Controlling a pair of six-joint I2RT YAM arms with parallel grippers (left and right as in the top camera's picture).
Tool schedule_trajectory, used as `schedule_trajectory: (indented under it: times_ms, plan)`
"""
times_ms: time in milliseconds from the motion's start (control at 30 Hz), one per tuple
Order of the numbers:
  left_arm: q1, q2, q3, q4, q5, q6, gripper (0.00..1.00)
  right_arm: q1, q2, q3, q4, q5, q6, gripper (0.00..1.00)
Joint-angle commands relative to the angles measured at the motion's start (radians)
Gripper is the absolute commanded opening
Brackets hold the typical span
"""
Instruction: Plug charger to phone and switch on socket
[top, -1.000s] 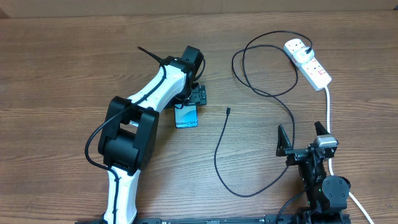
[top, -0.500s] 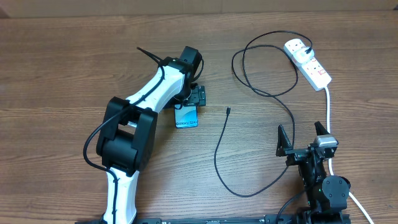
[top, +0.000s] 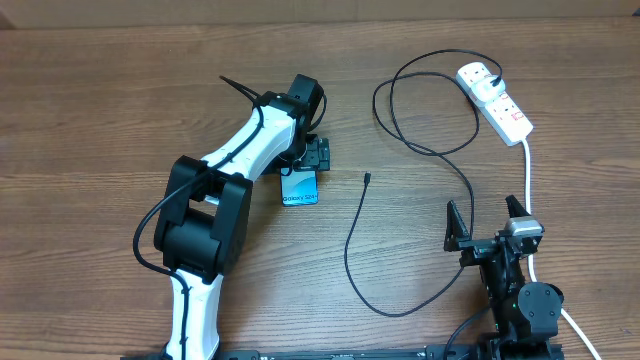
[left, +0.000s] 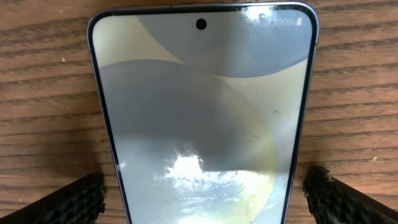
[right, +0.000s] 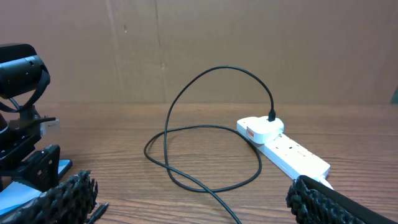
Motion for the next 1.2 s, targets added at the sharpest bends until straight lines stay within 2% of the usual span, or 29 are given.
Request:
schedule_trajectory:
  times_ms: [0, 267, 533, 633, 1167]
  plan:
    - [0.016, 0.066, -0.056, -0.021, 0.017, -0.026, 0.98, 0.005, -0.010, -0.011, 0.006, 0.002, 0.002, 1.00]
    - [0.016, 0.066, -0.056, -0.029, 0.011, -0.080, 0.96, 0.005, -0.010, -0.011, 0.006, 0.002, 0.002, 1.00]
    - [0.016, 0.066, -0.056, -0.026, 0.011, -0.080, 0.91, 0.005, -0.010, -0.011, 0.006, 0.002, 0.002, 1.00]
    - [0.016, 0.066, -0.056, -0.024, 0.010, -0.080, 0.86, 0.005, -0.010, -0.011, 0.006, 0.002, 0.002, 1.00]
    - [0.016, 0.066, -0.056, -0.029, 0.005, -0.080, 0.75, 0.005, -0.010, -0.011, 0.006, 0.002, 0.002, 1.00]
